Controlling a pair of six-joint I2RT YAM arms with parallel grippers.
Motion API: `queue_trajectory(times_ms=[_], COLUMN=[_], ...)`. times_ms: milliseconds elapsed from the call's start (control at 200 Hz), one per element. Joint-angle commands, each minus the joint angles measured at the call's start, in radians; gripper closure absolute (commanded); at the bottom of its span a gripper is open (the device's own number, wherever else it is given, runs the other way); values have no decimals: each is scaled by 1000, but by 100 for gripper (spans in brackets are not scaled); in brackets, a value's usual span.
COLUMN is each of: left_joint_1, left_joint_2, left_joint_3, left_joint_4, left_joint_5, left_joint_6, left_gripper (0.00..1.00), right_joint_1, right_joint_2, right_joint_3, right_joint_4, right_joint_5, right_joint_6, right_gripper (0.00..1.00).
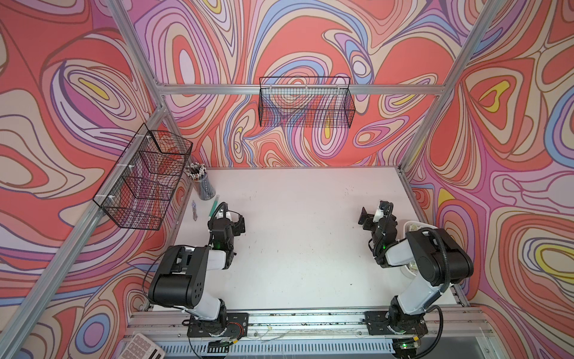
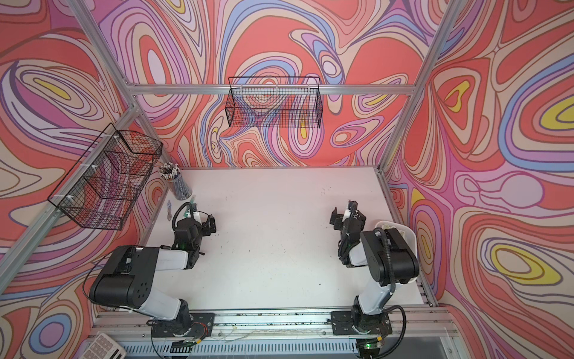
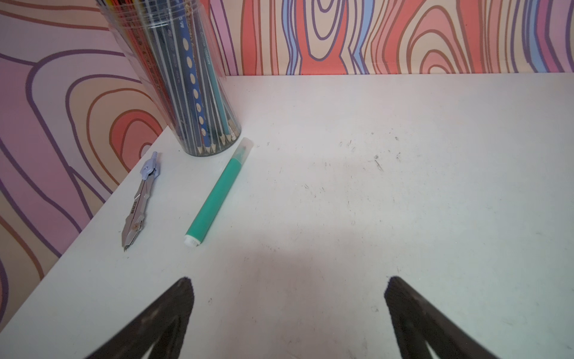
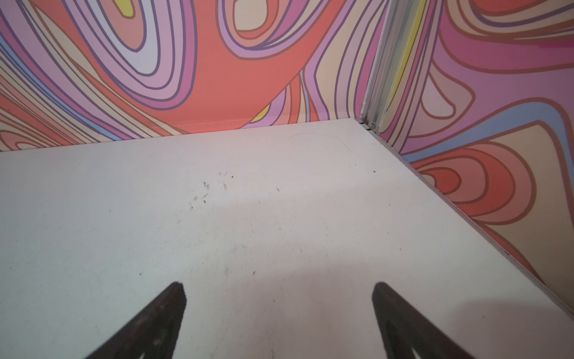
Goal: Take the stickers out of the storage box
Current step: Move the storage box to the center of the board.
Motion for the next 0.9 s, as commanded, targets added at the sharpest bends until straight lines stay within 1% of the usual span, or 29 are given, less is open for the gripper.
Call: queue_trajectory(times_ms=[0, 75, 105, 215, 230, 295, 335, 376, 476, 561, 621, 711, 766, 816, 891], left_joint_1=[7, 5, 5, 3, 0, -16, -31, -52, -126, -229, -285, -327, -332, -331, -334], left_joint_2=[0, -21, -36, -106, -113, -153, -180, -207, -265, -298, -313, -331, -337, -349, -385], left_joint_3=[7, 23, 38, 136, 177, 271, 313, 339, 395, 459, 513, 616, 674, 704, 703], left_joint_4=[13, -31, -75, -319, -358, -521, -582, -607, -686, -806, -921, -1154, -1300, -1373, -1425], left_joint_5=[28, 34, 24, -6, -12, -41, -58, -79, -102, -159, -183, -148, -108, -53, 6], left_joint_6=[15, 20, 16, 11, 10, 7, -5, -19, -57, -84, -128, -237, -294, -311, -324], left_gripper=[0, 0, 0, 0, 0, 0, 0, 1, 0, 0, 0, 2, 3, 3, 3], right_joint_1=[-3, -3, -3, -3, -3, -4, -3, -2, -4, -2, -3, -3, -10, -25, -70], right_joint_2=[-74, -114, -136, -213, -221, -258, -276, -293, -319, -322, -322, -329, -343, -360, -386], right_joint_3=[52, 91, 107, 187, 203, 266, 305, 361, 471, 561, 606, 648, 649, 639, 623], right_joint_4=[-117, -234, -281, -503, -531, -667, -742, -853, -1053, -1230, -1347, -1488, -1551, -1594, -1648], right_joint_5=[35, 38, 45, 76, 76, 50, 28, 7, -38, -41, -46, -49, -34, -35, -50], right_joint_6=[6, 13, 22, 61, 68, 95, 118, 149, 203, 264, 301, 325, 329, 334, 344], right_gripper=[2, 2, 2, 2, 2, 2, 2, 3, 3, 6, 8, 10, 10, 10, 10])
